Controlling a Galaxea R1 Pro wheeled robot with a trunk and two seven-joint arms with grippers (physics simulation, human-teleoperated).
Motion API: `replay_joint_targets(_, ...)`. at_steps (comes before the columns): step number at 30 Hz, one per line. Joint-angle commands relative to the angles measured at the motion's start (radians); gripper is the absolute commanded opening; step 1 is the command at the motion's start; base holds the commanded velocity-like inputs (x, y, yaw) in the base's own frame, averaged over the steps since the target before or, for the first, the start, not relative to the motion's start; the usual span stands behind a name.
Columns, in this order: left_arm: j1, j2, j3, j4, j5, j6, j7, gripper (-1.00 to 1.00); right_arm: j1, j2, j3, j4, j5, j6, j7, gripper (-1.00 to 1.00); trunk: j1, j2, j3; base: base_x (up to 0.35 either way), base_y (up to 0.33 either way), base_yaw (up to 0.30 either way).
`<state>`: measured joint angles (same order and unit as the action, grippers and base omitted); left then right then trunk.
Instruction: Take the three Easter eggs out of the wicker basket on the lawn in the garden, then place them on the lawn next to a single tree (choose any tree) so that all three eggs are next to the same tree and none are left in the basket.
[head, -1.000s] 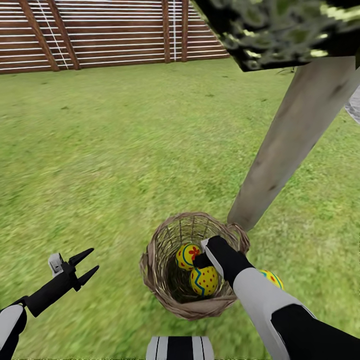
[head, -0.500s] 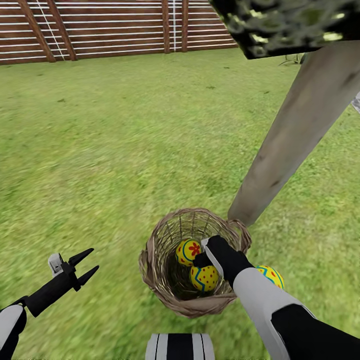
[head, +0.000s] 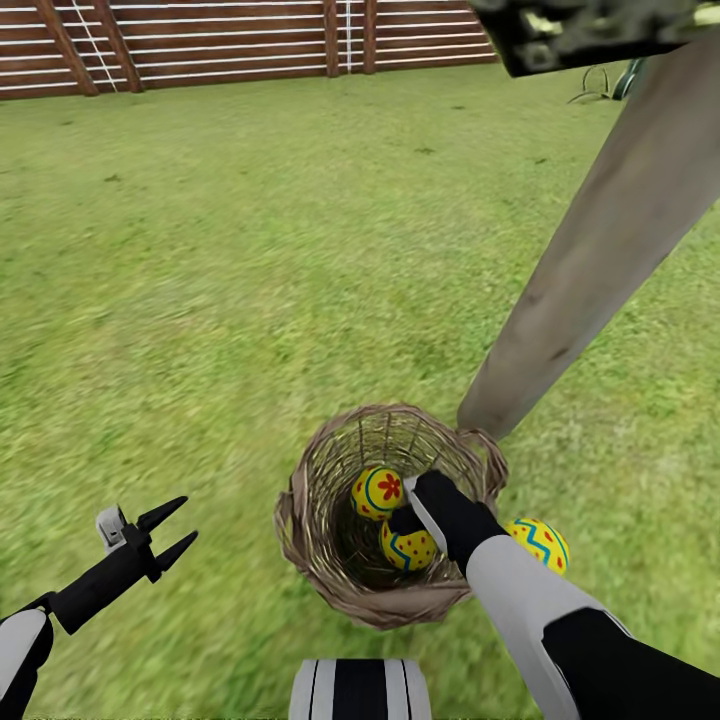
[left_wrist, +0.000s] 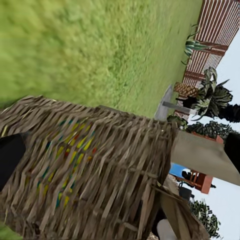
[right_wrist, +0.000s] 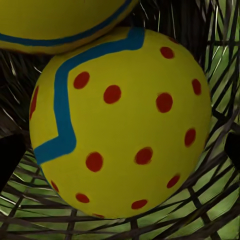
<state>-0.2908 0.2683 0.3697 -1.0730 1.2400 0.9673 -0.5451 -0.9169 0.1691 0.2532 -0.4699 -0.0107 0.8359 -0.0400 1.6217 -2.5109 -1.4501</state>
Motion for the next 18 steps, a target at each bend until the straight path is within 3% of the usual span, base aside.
replay_joint_targets(1,0.0,0.0,0.001,0.0,-0.002,0.005,-0.004,1.0,0.0,0.0,0.005,-0.001,-0.002,0.005,-0.004,1.0,0.0,-0.001,-0.005,0.0,0.0,0.0)
replay_joint_targets(12,0.0,0.0,0.001,0.001,-0.002,0.005,-0.004,1.0,0.0,0.0,0.005,-0.001,-0.003,0.008,-0.003,1.0,0.005,-0.003,-0.047,0.0,0.0,0.0)
replay_joint_targets(15,-0.001,-0.001,0.001,0.001,-0.002,0.005,-0.004,1.0,0.0,0.0,0.005,-0.001,-0.035,0.009,-0.004,1.0,0.005,-0.003,-0.047,0.0,0.0,0.0)
replay_joint_targets(16,-0.001,-0.001,0.001,0.001,-0.002,0.005,-0.004,1.0,0.0,0.0,0.005,-0.001,-0.041,0.009,-0.004,-1.0,0.005,-0.003,-0.047,0.0,0.0,0.0)
replay_joint_targets(18,-0.001,-0.001,0.003,0.001,-0.002,0.005,-0.004,1.0,0.0,0.0,0.005,-0.001,-0.045,0.009,-0.003,-1.0,0.005,-0.003,-0.047,0.0,0.0,0.0)
